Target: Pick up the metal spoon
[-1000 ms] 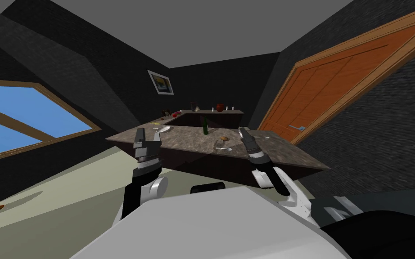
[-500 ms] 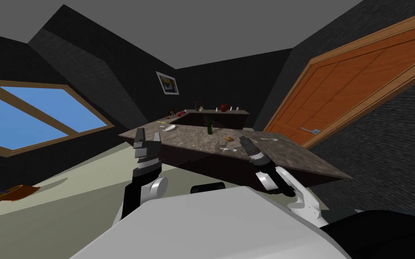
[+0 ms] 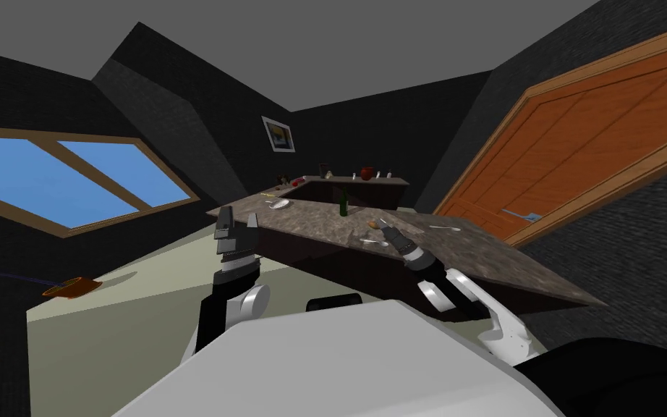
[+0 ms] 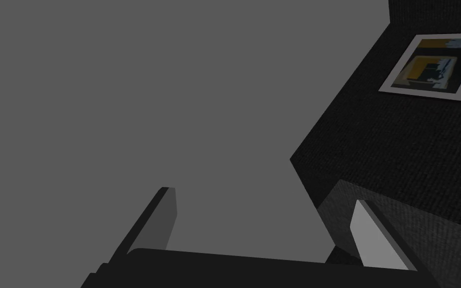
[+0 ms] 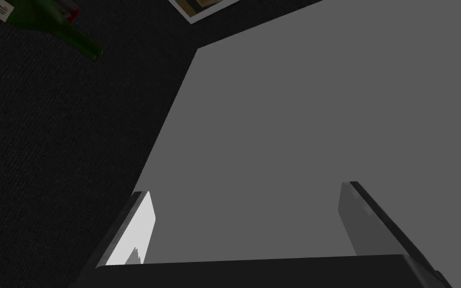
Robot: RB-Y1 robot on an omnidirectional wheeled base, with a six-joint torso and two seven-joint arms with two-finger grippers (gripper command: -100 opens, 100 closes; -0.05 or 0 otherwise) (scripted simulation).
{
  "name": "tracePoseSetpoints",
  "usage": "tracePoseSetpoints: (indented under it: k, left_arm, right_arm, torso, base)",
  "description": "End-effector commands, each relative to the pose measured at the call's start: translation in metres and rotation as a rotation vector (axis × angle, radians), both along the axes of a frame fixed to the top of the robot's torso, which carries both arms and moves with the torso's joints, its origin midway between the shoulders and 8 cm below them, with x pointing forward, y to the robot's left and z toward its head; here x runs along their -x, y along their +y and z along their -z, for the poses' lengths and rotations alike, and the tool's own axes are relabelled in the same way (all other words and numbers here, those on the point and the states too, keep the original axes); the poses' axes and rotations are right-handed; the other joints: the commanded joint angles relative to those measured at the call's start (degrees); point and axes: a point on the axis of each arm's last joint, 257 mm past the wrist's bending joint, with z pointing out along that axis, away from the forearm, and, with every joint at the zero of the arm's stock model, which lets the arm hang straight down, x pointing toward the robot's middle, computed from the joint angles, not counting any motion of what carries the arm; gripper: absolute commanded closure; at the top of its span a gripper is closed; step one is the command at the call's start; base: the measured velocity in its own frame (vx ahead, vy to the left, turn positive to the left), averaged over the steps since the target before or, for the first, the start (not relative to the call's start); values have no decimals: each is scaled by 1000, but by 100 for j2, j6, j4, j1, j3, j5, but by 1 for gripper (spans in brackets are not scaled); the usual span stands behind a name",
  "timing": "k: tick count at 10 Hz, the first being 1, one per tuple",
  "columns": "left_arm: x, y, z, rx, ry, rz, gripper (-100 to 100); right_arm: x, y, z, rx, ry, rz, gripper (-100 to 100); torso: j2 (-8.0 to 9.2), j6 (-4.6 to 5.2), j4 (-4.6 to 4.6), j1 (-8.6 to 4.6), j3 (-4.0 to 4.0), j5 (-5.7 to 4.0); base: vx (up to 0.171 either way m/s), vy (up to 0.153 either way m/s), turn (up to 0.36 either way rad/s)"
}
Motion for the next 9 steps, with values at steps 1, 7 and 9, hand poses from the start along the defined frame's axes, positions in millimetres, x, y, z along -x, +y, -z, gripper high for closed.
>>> tracePoseSetpoints:
  k: [1, 7, 9]
  left_arm:
    - [0, 0, 0, 0, 0, 0, 0]
    - [0, 0, 0, 0, 0, 0, 0]
    - [0, 0, 0, 0, 0, 0, 0]
  right_arm:
    - [-1, -1, 21, 46, 52, -14, -100]
    - [7, -11, 83, 205, 213, -65, -100]
    - [11, -18, 105, 255, 267, -78, -100]
  torso:
    - [0, 0, 0, 0, 0, 0]
    - [-3, 1, -1, -4, -2, -1]
    - [-4, 1, -1, -4, -2, -1]
  base:
    - [-1, 48, 169]
    - [8, 38, 132]
    - [21, 36, 136]
